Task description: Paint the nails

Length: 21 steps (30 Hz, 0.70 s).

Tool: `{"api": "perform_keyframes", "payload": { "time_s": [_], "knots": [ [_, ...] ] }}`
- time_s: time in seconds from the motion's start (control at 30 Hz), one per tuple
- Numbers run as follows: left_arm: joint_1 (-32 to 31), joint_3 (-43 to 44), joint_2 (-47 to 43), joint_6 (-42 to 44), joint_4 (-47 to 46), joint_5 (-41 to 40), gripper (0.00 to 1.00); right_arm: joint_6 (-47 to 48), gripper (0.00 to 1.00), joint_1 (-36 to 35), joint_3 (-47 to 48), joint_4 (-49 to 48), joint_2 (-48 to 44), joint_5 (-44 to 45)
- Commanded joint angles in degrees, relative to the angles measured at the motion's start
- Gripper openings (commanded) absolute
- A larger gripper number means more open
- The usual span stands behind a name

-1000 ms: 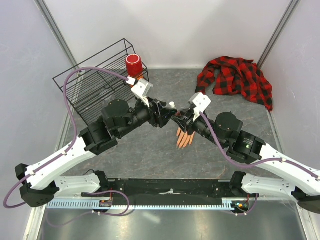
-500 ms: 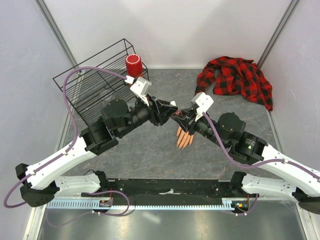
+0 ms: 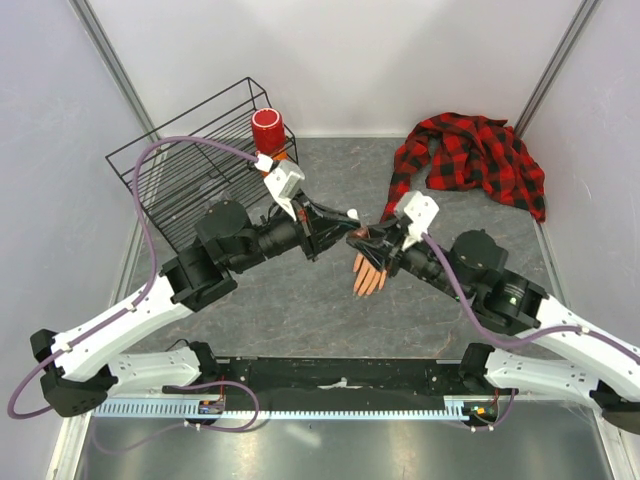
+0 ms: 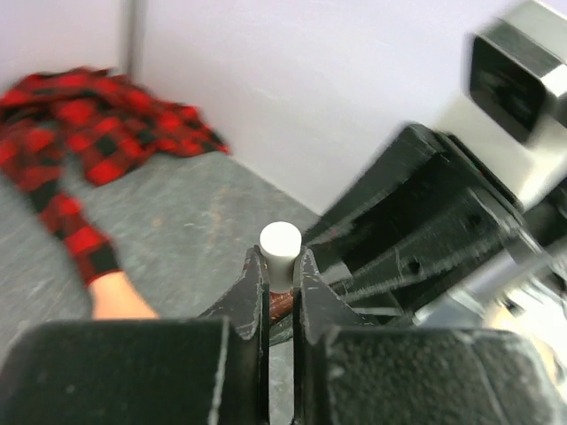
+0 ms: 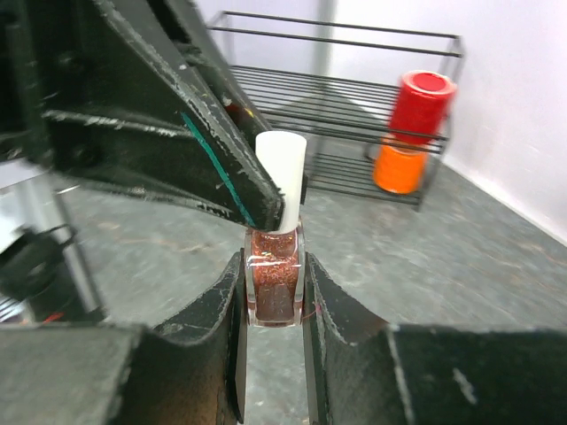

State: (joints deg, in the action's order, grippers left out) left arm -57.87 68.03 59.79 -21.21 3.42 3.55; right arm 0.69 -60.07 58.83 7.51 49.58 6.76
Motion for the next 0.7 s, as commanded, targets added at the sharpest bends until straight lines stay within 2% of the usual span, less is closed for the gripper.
{"api": "perform_keyframes", "payload": {
  "time_s": [0.0,0.03,0.07,0.13,0.23,0.33,0.37,0.4,0.5,0.53,0.6,0.67],
  "knots": [
    [0.6,-4.1,-0.9,6.7,-7.2,29.4,0.02,-0.2,0.0,-0.2,-1.4,-6.4,-5.5,-20.7],
    [0.6,-5.8,-1.1,7.6,-7.8,34.3,0.02,-0.5,0.0,-0.2,-2.5,-9.0,-7.4,-29.4],
    [0.6,-7.0,-2.2,7.8,-10.3,40.5,0.02,-2.3,0.0,-0.2,-3.1,-10.6,-8.2,-34.1],
    [0.8,-10.8,-3.8,8.0,-12.5,43.5,0.02,-6.7,0.0,-0.2,-4.2,-14.3,-9.5,-44.2],
    [1.1,-11.0,-5.4,9.3,-10.0,43.8,0.02,-11.6,0.0,-0.2,-4.6,-17.6,-10.0,-49.0],
    [1.2,-10.3,-6.3,9.2,-7.3,38.9,0.02,-12.1,0.0,-0.2,-5.6,-17.0,-11.4,-46.2],
    [1.1,-9.7,-6.4,8.6,-4.6,34.0,0.03,-11.5,0.0,-0.3,-5.5,-16.0,-11.5,-43.4],
    [1.1,-8.2,-6.8,8.6,-3.8,31.8,0.21,-11.0,0.0,-0.2,-5.2,-15.0,-11.4,-41.9],
    [1.2,-5.1,-8.3,8.9,2.7,25.1,0.52,-8.1,0.0,-0.2,-4.3,-10.6,-10.0,-36.7],
    [1.1,-4.7,-9.1,9.0,3.8,23.4,0.66,-7.2,0.0,-0.3,-4.0,-8.3,-9.4,-34.9],
    [1.1,-3.7,-10.6,9.2,6.0,17.5,0.77,-4.7,0.0,-0.2,-3.0,-5.8,-7.8,-28.9],
    [1.1,-3.3,-12.9,9.1,6.9,11.8,0.82,-2.9,0.0,-0.3,-2.1,-2.5,-6.3,-23.6]
  ]
}}
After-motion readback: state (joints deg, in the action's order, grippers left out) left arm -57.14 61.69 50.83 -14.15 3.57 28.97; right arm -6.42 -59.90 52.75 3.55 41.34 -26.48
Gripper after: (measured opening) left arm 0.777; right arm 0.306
